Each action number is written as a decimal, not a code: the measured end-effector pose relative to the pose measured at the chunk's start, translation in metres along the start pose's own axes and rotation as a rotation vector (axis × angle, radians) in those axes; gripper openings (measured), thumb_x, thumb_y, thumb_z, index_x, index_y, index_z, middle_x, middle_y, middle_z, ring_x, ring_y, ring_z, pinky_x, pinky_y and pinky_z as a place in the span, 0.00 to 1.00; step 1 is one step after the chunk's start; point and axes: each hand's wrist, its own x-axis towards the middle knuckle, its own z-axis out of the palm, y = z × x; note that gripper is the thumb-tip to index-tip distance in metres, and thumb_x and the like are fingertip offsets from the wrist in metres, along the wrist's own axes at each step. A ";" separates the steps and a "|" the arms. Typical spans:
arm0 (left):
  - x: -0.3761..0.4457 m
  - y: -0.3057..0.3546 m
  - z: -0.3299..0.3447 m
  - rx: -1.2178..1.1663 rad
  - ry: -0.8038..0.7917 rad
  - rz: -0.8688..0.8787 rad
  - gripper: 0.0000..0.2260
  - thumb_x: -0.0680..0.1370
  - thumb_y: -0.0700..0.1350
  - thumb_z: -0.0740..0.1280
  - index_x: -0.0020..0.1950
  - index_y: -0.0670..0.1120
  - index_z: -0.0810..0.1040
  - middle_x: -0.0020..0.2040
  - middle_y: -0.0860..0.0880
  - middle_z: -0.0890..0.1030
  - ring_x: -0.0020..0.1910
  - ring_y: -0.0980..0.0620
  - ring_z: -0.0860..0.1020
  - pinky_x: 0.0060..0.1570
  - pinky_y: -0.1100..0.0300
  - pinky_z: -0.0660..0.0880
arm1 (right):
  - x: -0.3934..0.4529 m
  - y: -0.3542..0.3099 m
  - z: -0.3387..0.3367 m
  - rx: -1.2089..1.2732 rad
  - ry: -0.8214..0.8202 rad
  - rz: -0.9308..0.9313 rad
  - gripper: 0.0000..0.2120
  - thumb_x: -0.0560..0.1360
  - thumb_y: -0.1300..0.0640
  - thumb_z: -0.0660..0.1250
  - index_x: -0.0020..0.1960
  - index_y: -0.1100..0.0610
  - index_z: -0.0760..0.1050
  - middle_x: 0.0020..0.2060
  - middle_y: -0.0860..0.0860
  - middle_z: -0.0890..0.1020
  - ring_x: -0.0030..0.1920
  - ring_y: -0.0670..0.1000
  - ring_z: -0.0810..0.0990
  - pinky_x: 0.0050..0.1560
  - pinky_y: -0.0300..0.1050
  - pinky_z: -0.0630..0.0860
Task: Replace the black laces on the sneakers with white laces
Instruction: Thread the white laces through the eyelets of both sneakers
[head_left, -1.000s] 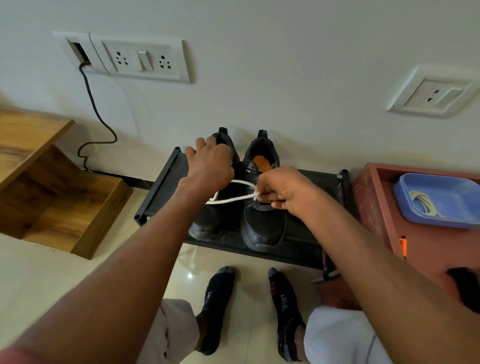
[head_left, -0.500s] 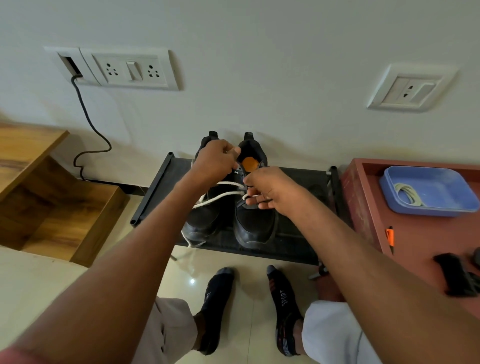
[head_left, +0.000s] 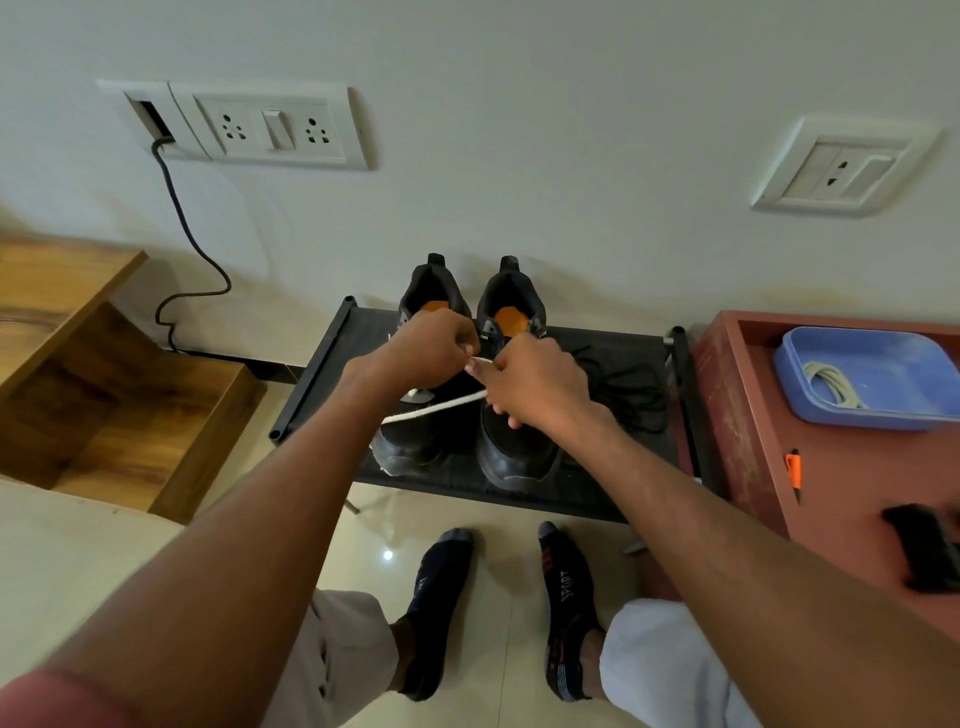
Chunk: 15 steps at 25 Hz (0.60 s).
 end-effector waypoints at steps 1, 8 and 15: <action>-0.001 0.001 0.001 0.023 -0.012 -0.009 0.12 0.84 0.40 0.63 0.65 0.44 0.81 0.59 0.43 0.80 0.57 0.43 0.78 0.52 0.56 0.71 | 0.001 0.000 -0.001 0.031 0.080 0.060 0.13 0.79 0.43 0.72 0.43 0.51 0.83 0.39 0.50 0.85 0.36 0.53 0.85 0.40 0.50 0.83; 0.009 0.019 0.001 -0.275 0.148 -0.074 0.10 0.83 0.43 0.63 0.62 0.46 0.79 0.53 0.45 0.83 0.51 0.46 0.81 0.52 0.52 0.77 | -0.010 0.000 -0.036 1.199 -0.297 0.586 0.02 0.77 0.60 0.68 0.49 0.57 0.78 0.39 0.51 0.84 0.41 0.52 0.87 0.57 0.55 0.74; 0.000 0.059 -0.005 -0.713 -0.024 -0.035 0.22 0.86 0.59 0.59 0.61 0.42 0.80 0.50 0.43 0.87 0.42 0.54 0.86 0.44 0.58 0.74 | -0.013 0.013 -0.065 0.925 -0.223 0.400 0.09 0.80 0.54 0.69 0.55 0.59 0.81 0.33 0.50 0.81 0.27 0.46 0.76 0.39 0.44 0.80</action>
